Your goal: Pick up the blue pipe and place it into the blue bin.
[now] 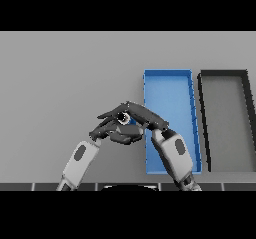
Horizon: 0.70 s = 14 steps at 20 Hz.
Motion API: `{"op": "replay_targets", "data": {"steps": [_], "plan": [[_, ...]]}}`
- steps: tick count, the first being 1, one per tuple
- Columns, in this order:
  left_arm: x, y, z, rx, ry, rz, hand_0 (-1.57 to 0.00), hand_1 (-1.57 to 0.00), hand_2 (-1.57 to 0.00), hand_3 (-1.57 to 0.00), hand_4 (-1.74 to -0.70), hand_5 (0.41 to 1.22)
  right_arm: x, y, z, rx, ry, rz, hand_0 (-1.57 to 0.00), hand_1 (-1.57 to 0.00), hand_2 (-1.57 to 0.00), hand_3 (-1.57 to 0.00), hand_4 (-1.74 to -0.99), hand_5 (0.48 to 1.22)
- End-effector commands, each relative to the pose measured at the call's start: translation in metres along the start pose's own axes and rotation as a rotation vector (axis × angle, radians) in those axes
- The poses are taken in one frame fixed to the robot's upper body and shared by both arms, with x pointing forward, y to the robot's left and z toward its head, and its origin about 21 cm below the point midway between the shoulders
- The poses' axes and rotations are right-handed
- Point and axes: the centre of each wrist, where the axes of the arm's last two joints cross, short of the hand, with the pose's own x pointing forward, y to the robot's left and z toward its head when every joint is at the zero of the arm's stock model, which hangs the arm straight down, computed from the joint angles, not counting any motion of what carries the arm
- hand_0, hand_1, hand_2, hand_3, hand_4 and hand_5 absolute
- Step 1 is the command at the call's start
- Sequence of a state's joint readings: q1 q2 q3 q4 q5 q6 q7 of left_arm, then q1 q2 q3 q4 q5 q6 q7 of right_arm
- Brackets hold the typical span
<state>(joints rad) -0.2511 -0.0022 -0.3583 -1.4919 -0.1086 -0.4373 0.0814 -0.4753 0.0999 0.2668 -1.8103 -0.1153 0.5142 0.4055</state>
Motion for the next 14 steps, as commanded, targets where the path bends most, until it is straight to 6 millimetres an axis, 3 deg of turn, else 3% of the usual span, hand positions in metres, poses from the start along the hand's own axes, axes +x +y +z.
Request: {"op": "replay_targets", "data": {"steps": [1, 7, 11, 14], "plan": [[0.003, -0.001, -0.002, -0.005, 0.001, 0.0, -0.02, -0.01, -0.01, -0.01, -0.97, 0.512, 0.006, -0.002, -0.001, 0.004, -0.006, -0.015, -1.57, -1.57, -1.57, -1.57, -1.495, 1.221], [-0.001, -0.004, 0.0, 0.002, 0.018, -0.004, 0.0, 0.0, 0.0, 0.0, -0.96, 0.475, 0.057, -0.038, -0.011, -0.055, -0.063, -0.127, -1.57, -1.57, -1.57, -1.57, -1.496, 1.221], [0.0, -0.003, 0.004, -0.004, 0.0, -0.015, 0.0, 0.0, 0.0, 0.0, -0.95, 0.471, 0.099, -0.078, -0.014, -0.188, -0.164, -0.113, -1.57, -1.57, -1.57, -1.57, -1.497, 1.221], [0.003, -0.002, 0.011, 0.0, -0.017, -0.017, 0.0, 0.0, 0.0, 0.0, -0.95, 0.466, 0.105, -0.107, -0.006, -0.305, -0.142, -0.051, -1.57, -1.57, -1.57, -1.57, -1.498, 1.221]]}}
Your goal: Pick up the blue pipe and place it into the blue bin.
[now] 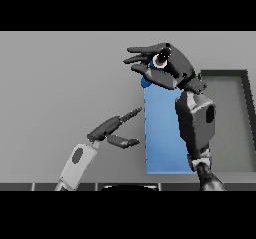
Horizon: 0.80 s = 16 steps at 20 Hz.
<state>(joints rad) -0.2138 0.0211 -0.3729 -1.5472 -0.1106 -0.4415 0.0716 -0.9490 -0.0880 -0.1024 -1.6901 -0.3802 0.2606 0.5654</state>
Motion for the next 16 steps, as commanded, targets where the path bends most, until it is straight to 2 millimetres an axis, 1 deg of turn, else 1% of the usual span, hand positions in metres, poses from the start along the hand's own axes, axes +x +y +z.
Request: {"op": "replay_targets", "data": {"steps": [1, 2, 3, 5, 7, 9, 13, 15, 16], "plan": [[-0.001, 0.001, 0.001, 0.008, 0.013, -0.002, 0.0, 0.0, 0.0, 0.0, -0.95, 0.468, 0.0, -0.011, 0.003, -0.04, 0.01, 0.018, -1.57, -1.57, -1.57, -1.57, -1.498, 1.221], [0.001, -0.002, 0.0, 0.011, 0.016, 0.001, 0.0, 0.0, 0.0, 0.0, -0.95, 0.47, -0.004, -0.019, 0.007, -0.085, 0.029, 0.037, -1.57, -1.57, -1.57, -1.57, -1.498, 1.221], [0.001, 0.002, 0.001, 0.019, 0.027, -0.002, 0.0, 0.0, 0.0, 0.0, -0.95, 0.472, -0.009, -0.026, 0.009, -0.128, 0.055, 0.052, -1.57, -1.57, -1.57, -1.57, -1.498, 1.221], [-0.001, 0.001, 0.0, 0.015, 0.033, -0.002, 0.0, 0.0, 0.0, 0.0, -0.95, 0.474, -0.017, -0.042, 0.021, -0.205, 0.133, 0.065, -1.57, -1.57, -1.57, -1.57, -1.499, 1.221], [0.003, 0.005, 0.002, 0.018, 0.017, -0.005, 0.0, 0.0, 0.0, 0.0, -0.95, 0.47, -0.033, -0.054, 0.031, -0.262, 0.209, 0.082, -1.57, -1.57, -1.57, -1.57, -1.499, 1.221], [0.003, 0.004, 0.001, 0.027, 0.017, -0.007, 0.0, 0.0, 0.0, 0.0, -0.94, 0.465, -0.047, -0.062, 0.048, -0.311, 0.284, 0.08, -1.57, -1.57, -1.57, -1.57, -1.499, 1.221], [-0.003, 0.004, -0.001, 0.027, 0.023, -0.015, 0.0, 0.0, 0.0, 0.0, -0.93, 0.46, -0.081, -0.067, 0.074, -0.4, 0.427, 0.092, -1.57, -1.57, -1.57, -1.57, -1.5, 1.221], [0.001, 0.009, 0.0, 0.034, 0.004, -0.026, 0.0, 0.0, 0.0, 0.0, -0.93, 0.462, -0.101, -0.068, 0.088, -0.45, 0.516, 0.088, -1.57, -1.57, -1.57, -1.57, -1.5, 1.221], [-0.001, 0.007, 0.001, 0.033, 0.003, -0.031, 0.0, 0.0, 0.0, 0.0, -0.93, 0.463, -0.112, -0.066, 0.094, -0.47, 0.56, 0.088, -1.57, -1.57, -1.57, -1.57, -1.5, 1.221]]}}
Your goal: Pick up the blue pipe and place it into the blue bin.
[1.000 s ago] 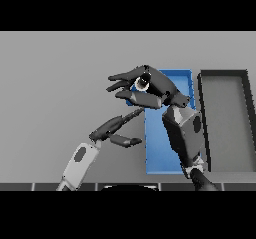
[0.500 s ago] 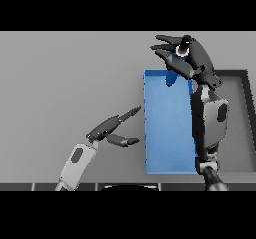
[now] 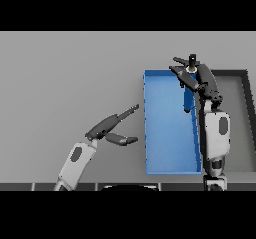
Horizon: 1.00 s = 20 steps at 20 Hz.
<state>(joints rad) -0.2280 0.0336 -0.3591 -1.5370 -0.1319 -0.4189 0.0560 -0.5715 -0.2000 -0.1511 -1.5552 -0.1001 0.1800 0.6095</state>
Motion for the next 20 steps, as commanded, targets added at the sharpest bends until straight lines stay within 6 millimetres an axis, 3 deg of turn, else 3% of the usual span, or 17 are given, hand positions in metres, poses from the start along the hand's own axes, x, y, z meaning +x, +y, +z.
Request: {"op": "replay_targets", "data": {"steps": [1, 7, 9, 11, 12, 13, 14, 17, 20], "plan": [[-0.002, 0.003, 0.001, 0.009, 0.005, 0.001, 0.0, 0.0, 0.0, 0.0, -0.93, 0.464, -0.013, -0.001, 0.002, -0.028, 0.041, -0.014, -1.57, -1.57, -1.57, -1.57, -1.5, 1.221], [0.0, -0.002, 0.001, 0.019, -0.008, -0.012, 0.0, 0.0, 0.0, 0.0, -0.92, 0.476, -0.063, -0.004, 0.005, -0.1, 0.252, -0.071, -1.57, -1.57, -1.57, -1.57, -1.497, 1.221], [-0.002, 0.001, -0.001, 0.027, 0.007, -0.025, 0.0, 0.0, 0.0, 0.0, -0.92, 0.48, -0.079, 0.002, 0.007, -0.089, 0.335, -0.083, -1.57, -1.57, -1.57, -1.01, -1.585, 1.221], [-0.001, 0.003, 0.001, 0.027, -0.012, -0.024, 0.0, 0.0, 0.0, 0.0, -0.92, 0.484, -0.081, 0.003, 0.01, -0.096, 0.39, -0.101, -1.57, -1.57, -1.57, -0.64, -1.641, 1.221], [-0.002, 0.003, 0.001, 0.024, -0.006, -0.02, 0.0, 0.0, 0.0, 0.0, -0.92, 0.486, -0.082, 0.005, 0.012, -0.099, 0.428, -0.109, -1.57, -1.57, -1.57, -0.51, -1.661, 1.221], [-0.003, 0.001, 0.0, 0.019, -0.002, -0.02, 0.0, 0.0, 0.0, 0.0, -0.92, 0.489, -0.084, 0.006, 0.012, -0.103, 0.468, -0.136, -1.57, -1.57, -1.57, -0.41, -1.677, 1.171], [-0.002, 0.002, -0.001, 0.016, -0.001, -0.019, 0.0, 0.0, 0.0, 0.0, -0.92, 0.491, -0.083, 0.01, 0.013, -0.117, 0.507, -0.151, -1.57, -1.57, -1.52, -0.45, -1.626, 1.161], [0.001, 0.002, 0.0, 0.021, -0.012, -0.017, 0.0, 0.0, 0.0, 0.0, -0.92, 0.493, -0.082, 0.006, 0.013, -0.133, 0.554, -0.153, -0.87, -0.82, -0.79, -0.23, -1.405, 1.137], [-0.001, 0.0, 0.002, 0.019, -0.003, -0.01, 0.0, 0.0, 0.0, 0.0, -0.93, 0.494, -0.076, 0.005, 0.014, -0.098, 0.579, -0.051, -0.44, -0.42, -0.4, -0.12, -1.307, 1.068]]}}
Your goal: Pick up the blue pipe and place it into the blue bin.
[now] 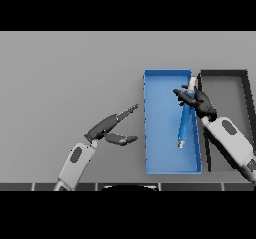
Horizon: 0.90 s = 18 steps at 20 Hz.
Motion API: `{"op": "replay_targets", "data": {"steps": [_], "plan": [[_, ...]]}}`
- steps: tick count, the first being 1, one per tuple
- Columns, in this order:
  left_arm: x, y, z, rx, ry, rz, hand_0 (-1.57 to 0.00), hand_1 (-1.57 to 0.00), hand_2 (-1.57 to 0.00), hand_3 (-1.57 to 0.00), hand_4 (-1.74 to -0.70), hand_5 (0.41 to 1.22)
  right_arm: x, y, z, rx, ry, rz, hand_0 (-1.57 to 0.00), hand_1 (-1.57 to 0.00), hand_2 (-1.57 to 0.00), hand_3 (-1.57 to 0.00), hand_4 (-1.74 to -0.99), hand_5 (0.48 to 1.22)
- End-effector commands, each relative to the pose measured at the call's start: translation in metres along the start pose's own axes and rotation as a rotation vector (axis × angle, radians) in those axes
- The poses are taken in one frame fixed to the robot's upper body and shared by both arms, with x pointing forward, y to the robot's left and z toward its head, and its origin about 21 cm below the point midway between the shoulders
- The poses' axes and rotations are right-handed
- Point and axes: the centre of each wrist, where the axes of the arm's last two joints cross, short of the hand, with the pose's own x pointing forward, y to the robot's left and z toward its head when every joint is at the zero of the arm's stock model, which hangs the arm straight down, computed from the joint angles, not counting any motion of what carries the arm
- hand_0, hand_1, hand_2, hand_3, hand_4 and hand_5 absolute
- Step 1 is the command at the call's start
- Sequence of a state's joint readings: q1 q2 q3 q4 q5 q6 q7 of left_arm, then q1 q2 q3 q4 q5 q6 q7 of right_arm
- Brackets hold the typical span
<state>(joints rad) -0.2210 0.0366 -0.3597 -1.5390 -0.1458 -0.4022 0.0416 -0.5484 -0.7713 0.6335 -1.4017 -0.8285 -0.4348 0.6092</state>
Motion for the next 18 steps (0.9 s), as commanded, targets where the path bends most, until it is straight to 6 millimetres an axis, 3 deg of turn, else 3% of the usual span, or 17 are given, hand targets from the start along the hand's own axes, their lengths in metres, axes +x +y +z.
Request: {"op": "replay_targets", "data": {"steps": [1, 4, 7, 12, 18], "plan": [[0.0, -0.002, -0.001, 0.001, 0.0, -0.002, 0.0, 0.0, 0.0, 0.0, -0.92, 0.494, -0.001, 0.001, 0.001, -0.005, 0.0, 0.084, -0.35, -0.34, -0.32, -0.09, -1.279, 1.01], [0.001, -0.002, -0.003, 0.002, -0.002, 0.0, 0.0, 0.0, 0.0, 0.0, -0.93, 0.495, 0.002, 0.003, 0.005, 0.025, 0.031, 0.27, -0.18, -0.17, -0.16, -0.05, -1.219, 0.87], [0.0, 0.0, 0.0, 0.004, -0.004, -0.004, 0.0, 0.0, 0.0, 0.0, -0.93, 0.496, 0.003, 0.007, 0.005, 0.051, 0.058, 0.353, -0.09, -0.09, -0.08, -0.02, -1.175, 0.788], [-0.001, 0.0, -0.001, 0.005, 0.002, 0.007, 0.0, 0.0, 0.0, 0.0, -0.93, 0.497, -0.001, 0.008, 0.004, 0.057, 0.067, 0.397, -0.03, -0.03, -0.03, -0.01, -1.099, 0.725], [0.0, -0.004, -0.004, 0.008, 0.025, -0.006, 0.0, 0.0, 0.0, 0.0, -0.93, 0.495, 0.002, 0.013, 0.007, 0.093, 0.046, 0.434, -0.02, -0.02, -0.02, 0.0, -1.084, 0.714]]}}
